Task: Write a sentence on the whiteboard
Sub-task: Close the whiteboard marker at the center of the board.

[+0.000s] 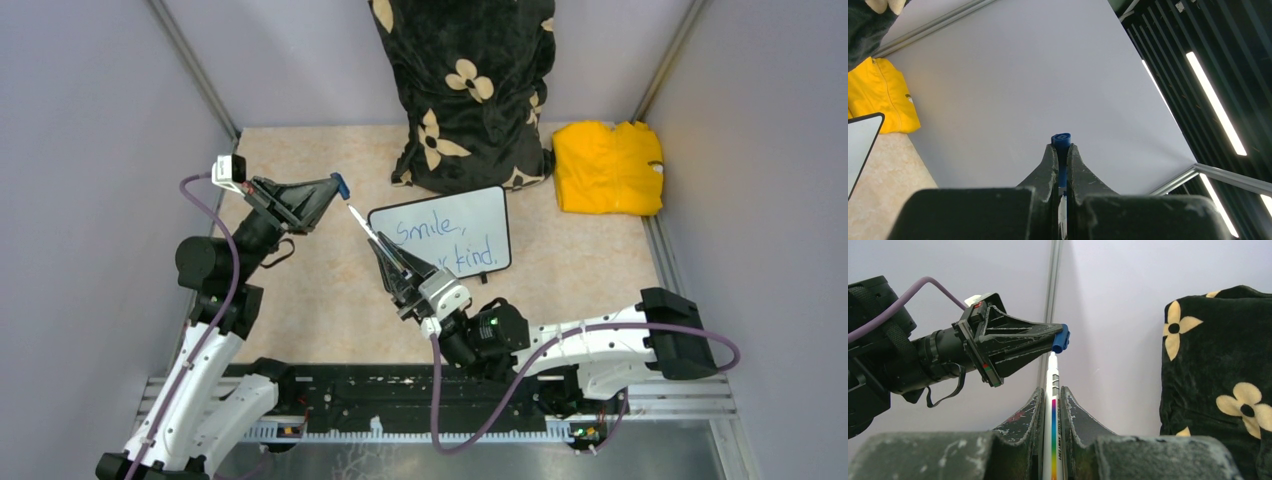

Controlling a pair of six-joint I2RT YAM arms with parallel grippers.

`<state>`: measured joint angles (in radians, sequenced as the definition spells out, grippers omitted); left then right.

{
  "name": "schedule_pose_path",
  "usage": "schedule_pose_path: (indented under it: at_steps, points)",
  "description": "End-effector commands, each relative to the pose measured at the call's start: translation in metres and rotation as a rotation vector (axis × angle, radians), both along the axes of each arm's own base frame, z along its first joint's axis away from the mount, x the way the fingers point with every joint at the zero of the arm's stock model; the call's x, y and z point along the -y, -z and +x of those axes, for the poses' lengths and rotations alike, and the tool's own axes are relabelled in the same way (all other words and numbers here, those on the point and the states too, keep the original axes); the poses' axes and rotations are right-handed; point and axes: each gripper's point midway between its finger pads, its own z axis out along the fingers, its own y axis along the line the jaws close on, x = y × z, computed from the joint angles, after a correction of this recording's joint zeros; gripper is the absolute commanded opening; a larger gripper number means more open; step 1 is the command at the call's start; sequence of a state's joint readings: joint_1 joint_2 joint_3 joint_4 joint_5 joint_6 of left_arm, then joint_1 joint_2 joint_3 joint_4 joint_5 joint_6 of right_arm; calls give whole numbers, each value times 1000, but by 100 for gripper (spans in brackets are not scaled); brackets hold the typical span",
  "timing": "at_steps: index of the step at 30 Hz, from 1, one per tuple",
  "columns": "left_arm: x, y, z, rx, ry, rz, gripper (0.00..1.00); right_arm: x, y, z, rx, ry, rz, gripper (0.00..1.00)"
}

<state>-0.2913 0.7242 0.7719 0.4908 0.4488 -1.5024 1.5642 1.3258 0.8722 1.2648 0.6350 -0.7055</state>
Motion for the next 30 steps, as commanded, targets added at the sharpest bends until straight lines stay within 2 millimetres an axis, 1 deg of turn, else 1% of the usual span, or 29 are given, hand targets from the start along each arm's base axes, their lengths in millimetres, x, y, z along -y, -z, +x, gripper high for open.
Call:
schedule_pose_path:
  at_steps: [1, 18, 30]
  points:
    - [0, -15, -13, 55, 17, 3, 0, 5, -24, -5, -8, -18, 90, 0]
    - [1, -16, -18, 76, 19, 15, 0, 8, -23, -2, -14, 7, 93, 0]
    - [2, -13, -18, 77, 17, 27, 0, 11, -24, -1, -14, 15, 100, 0]
